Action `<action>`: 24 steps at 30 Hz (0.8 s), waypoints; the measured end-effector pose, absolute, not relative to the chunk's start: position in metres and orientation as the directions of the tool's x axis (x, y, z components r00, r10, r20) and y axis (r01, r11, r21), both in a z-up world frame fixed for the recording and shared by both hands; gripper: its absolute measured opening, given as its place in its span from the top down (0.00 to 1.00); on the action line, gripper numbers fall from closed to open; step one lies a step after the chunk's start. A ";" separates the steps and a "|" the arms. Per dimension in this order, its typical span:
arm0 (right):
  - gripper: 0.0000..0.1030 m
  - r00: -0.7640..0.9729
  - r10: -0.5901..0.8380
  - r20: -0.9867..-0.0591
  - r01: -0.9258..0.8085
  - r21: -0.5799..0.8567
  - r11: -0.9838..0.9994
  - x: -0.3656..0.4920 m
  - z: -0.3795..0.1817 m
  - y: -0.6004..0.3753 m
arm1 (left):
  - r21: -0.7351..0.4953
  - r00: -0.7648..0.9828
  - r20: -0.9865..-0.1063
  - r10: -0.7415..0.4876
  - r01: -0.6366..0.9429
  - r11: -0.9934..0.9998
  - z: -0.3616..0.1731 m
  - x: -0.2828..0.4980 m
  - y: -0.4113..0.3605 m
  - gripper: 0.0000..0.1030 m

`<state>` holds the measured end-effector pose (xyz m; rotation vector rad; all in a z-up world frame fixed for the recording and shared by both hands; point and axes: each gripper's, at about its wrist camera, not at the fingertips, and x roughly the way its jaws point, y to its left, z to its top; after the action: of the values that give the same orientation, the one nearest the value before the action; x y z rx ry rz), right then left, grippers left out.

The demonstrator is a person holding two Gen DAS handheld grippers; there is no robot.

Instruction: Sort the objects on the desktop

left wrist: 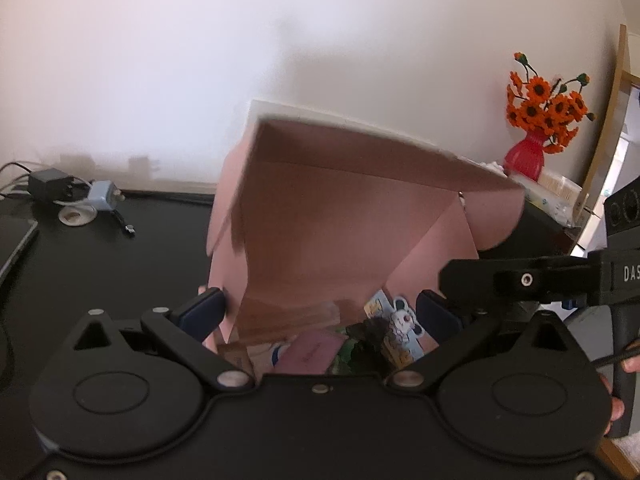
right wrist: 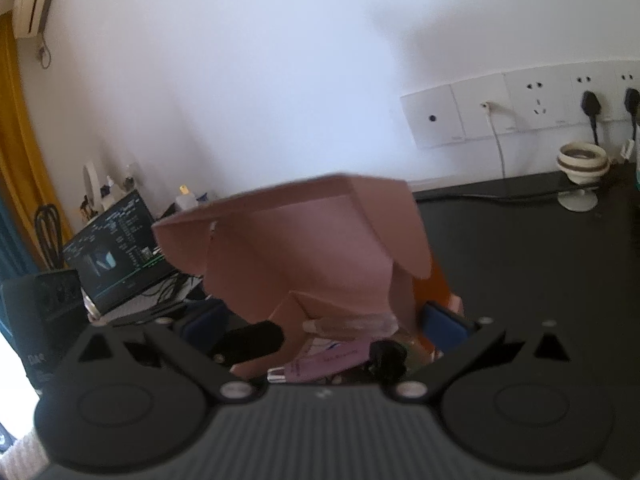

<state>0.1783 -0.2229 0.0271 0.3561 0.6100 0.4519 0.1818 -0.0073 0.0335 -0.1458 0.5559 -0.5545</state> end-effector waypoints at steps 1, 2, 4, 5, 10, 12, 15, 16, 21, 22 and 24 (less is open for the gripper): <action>0.01 0.725 0.505 -0.468 -0.296 0.450 0.842 0.176 0.025 -0.226 | -0.284 0.702 -0.461 -0.543 0.463 0.840 0.032 0.181 -0.005 0.00; 0.01 0.722 0.508 -0.471 -0.294 0.455 0.840 0.174 0.023 -0.229 | -0.291 0.697 -0.460 -0.550 0.466 0.835 0.031 0.180 -0.003 0.00; 0.01 0.716 0.508 -0.479 -0.290 0.457 0.841 0.169 0.018 -0.234 | -0.312 0.680 -0.465 -0.566 0.473 0.824 0.029 0.179 0.002 0.00; 0.01 0.713 0.506 -0.485 -0.288 0.455 0.843 0.166 0.017 -0.236 | -0.319 0.674 -0.467 -0.572 0.475 0.820 0.029 0.178 0.005 0.00; 0.01 0.719 0.511 -0.472 -0.316 0.433 0.844 0.150 0.021 -0.241 | -0.274 0.701 -0.452 -0.551 0.478 0.834 0.036 0.170 0.013 0.00; 0.01 0.736 0.499 -0.457 -0.322 0.412 0.852 0.148 0.028 -0.241 | -0.271 0.712 -0.443 -0.545 0.473 0.838 0.041 0.170 0.014 0.00; 0.01 0.747 0.501 -0.437 -0.321 0.423 0.847 0.154 0.037 -0.241 | -0.296 0.713 -0.429 -0.555 0.469 0.832 0.046 0.174 0.014 0.00; 0.01 0.746 0.506 -0.433 -0.319 0.434 0.842 0.157 0.038 -0.241 | -0.306 0.706 -0.429 -0.563 0.473 0.826 0.047 0.175 0.012 0.00; 0.01 0.709 0.538 -0.456 -0.332 0.457 0.825 0.164 0.035 -0.228 | -0.291 0.685 -0.444 -0.578 0.499 0.816 0.044 0.173 0.003 0.00; 0.01 0.718 0.519 -0.464 -0.328 0.433 0.840 0.162 0.035 -0.225 | -0.289 0.680 -0.448 -0.581 0.504 0.814 0.042 0.172 0.002 0.00; 0.01 0.717 0.518 -0.467 -0.338 0.418 0.843 0.159 0.032 -0.224 | -0.303 0.664 -0.456 -0.592 0.509 0.805 0.039 0.172 0.004 0.00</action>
<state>0.1592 -0.2235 0.0318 0.3155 0.6069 0.4821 0.1716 0.0038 0.0385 -0.1545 0.5691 -0.6249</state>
